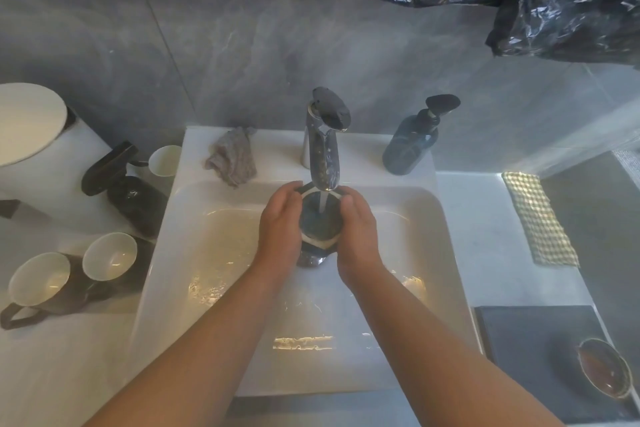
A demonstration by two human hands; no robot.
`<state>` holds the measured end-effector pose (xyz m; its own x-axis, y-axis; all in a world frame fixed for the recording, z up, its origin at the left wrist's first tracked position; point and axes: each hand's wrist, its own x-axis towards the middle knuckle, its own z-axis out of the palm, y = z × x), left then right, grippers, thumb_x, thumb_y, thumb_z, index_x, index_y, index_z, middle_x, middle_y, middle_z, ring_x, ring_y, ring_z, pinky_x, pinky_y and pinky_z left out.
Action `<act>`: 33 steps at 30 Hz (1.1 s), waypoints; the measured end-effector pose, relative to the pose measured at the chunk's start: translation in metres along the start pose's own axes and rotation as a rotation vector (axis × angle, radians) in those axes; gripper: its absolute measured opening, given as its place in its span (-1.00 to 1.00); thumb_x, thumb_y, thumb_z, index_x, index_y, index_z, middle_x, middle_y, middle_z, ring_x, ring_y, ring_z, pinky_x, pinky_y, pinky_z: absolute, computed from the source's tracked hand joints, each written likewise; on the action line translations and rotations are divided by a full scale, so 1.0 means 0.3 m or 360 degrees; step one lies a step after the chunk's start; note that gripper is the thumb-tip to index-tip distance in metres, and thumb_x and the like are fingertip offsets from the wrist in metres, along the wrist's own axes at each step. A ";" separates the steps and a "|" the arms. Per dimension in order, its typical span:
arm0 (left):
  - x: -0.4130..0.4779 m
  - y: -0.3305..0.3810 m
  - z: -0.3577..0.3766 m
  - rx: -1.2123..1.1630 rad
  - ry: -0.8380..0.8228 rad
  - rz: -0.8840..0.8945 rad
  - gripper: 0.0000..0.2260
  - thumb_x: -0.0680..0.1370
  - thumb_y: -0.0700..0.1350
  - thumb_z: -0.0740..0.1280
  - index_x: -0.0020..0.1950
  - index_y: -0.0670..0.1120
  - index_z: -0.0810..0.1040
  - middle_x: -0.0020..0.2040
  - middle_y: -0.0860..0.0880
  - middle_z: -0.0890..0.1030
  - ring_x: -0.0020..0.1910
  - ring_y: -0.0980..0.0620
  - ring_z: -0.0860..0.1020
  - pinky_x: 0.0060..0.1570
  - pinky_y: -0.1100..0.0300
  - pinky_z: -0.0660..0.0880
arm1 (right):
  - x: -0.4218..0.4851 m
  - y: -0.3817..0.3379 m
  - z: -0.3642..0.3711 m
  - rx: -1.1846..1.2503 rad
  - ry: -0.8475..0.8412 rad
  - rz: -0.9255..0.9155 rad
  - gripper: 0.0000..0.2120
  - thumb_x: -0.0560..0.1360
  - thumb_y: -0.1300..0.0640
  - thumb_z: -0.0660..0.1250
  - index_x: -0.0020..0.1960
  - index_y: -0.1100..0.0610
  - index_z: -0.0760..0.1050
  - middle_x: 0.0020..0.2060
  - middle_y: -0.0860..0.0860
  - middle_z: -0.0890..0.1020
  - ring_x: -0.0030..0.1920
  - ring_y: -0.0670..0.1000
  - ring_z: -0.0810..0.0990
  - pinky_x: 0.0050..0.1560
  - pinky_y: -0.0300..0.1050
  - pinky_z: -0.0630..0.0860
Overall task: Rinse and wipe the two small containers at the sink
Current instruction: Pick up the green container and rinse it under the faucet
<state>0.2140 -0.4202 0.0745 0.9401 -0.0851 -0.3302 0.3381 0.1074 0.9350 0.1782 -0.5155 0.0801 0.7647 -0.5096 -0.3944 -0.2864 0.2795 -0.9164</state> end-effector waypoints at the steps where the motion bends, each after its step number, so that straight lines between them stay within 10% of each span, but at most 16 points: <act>1: -0.005 0.010 0.004 -0.0047 0.0010 -0.0119 -0.82 0.56 -0.05 0.23 0.00 0.13 0.63 0.04 -0.03 0.69 0.04 -0.13 0.64 -0.10 -0.06 0.65 | -0.001 -0.008 -0.015 0.0113 0.0001 0.0089 -0.72 0.63 0.26 0.11 0.10 0.16 0.61 -0.18 -0.04 0.67 -0.16 -0.05 0.62 -0.26 -0.25 0.56; 5: -0.020 0.012 0.010 -0.0236 -0.0022 -0.0777 -0.72 0.49 0.11 0.27 -0.12 -0.05 0.67 -0.07 -0.15 0.72 -0.12 -0.22 0.66 -0.21 -0.17 0.66 | 0.008 -0.017 -0.041 0.0052 0.0037 0.0228 -0.81 0.42 0.19 0.19 -0.15 0.07 0.58 -0.20 0.06 0.68 -0.11 0.20 0.63 -0.16 0.00 0.57; 11: -0.009 -0.013 0.018 0.0115 0.0036 -0.0074 -0.79 0.36 0.12 0.41 -0.17 0.02 0.69 -0.17 -0.02 0.72 -0.12 -0.08 0.68 0.01 -0.08 0.61 | -0.005 0.002 -0.033 -0.0294 -0.0179 0.0003 -0.73 0.64 0.01 0.25 0.12 0.19 0.59 -0.05 0.05 0.68 -0.08 0.01 0.65 -0.21 -0.29 0.52; 21: 0.033 -0.016 0.020 0.0008 0.0226 -0.0274 -0.78 0.59 -0.10 0.25 -0.18 -0.01 0.64 -0.14 -0.11 0.69 -0.14 -0.14 0.64 -0.12 0.05 0.55 | 0.023 -0.039 -0.005 -0.0400 -0.0044 0.0223 -0.76 0.57 0.10 0.17 -0.05 0.14 0.60 -0.04 0.15 0.66 -0.02 0.16 0.65 -0.14 -0.09 0.55; 27: 0.020 -0.028 0.014 0.0188 0.0064 -0.0205 -0.81 0.36 0.17 0.35 -0.24 0.10 0.67 -0.13 -0.08 0.71 -0.05 -0.16 0.67 0.00 -0.06 0.57 | 0.013 -0.025 -0.022 -0.0363 -0.0131 0.0205 -0.72 0.64 0.01 0.22 -0.06 0.13 0.61 -0.08 0.11 0.69 -0.09 0.07 0.64 -0.11 -0.13 0.51; 33: 0.030 -0.022 0.011 0.0016 0.0216 -0.0140 -0.75 0.58 -0.13 0.24 -0.26 -0.02 0.62 -0.19 -0.11 0.64 -0.18 -0.10 0.60 -0.26 0.14 0.54 | 0.047 -0.022 -0.016 -0.0363 -0.0029 0.0392 -0.74 0.62 0.09 0.17 -0.15 0.08 0.56 -0.14 0.07 0.65 -0.06 0.12 0.64 -0.08 -0.11 0.50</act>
<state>0.2200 -0.4248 0.0659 0.9042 0.0412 -0.4250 0.4199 0.0957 0.9025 0.1880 -0.5284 0.0804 0.6662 -0.4341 -0.6063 -0.5841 0.2018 -0.7862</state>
